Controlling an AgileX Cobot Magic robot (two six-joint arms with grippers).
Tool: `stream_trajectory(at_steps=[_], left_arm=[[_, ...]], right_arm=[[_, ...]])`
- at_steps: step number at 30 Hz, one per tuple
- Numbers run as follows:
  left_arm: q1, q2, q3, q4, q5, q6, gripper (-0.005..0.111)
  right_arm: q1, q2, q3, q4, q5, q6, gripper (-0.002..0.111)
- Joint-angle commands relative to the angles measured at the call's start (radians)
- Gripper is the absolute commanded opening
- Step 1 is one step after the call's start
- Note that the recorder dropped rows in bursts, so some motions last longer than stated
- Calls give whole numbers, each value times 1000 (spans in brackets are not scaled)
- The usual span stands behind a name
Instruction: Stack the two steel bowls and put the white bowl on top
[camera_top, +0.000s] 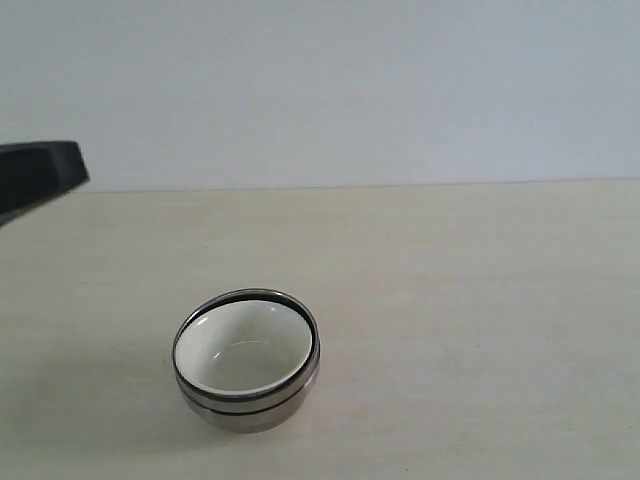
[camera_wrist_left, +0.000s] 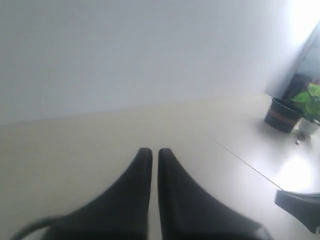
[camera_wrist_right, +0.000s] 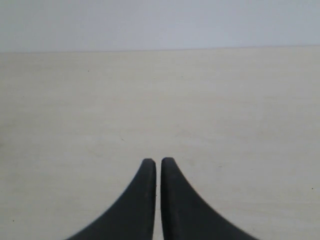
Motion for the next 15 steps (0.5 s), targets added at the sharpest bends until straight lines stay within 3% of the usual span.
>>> stream_trajectory(at_steps=[1, 15], left_arm=[[98, -128, 4, -6, -3, 7, 4], [266, -557, 4, -6, -3, 7, 4]], right_arm=[[0, -5, -1, -10, -4, 1, 0], [0, -5, -1, -10, -4, 1, 0]])
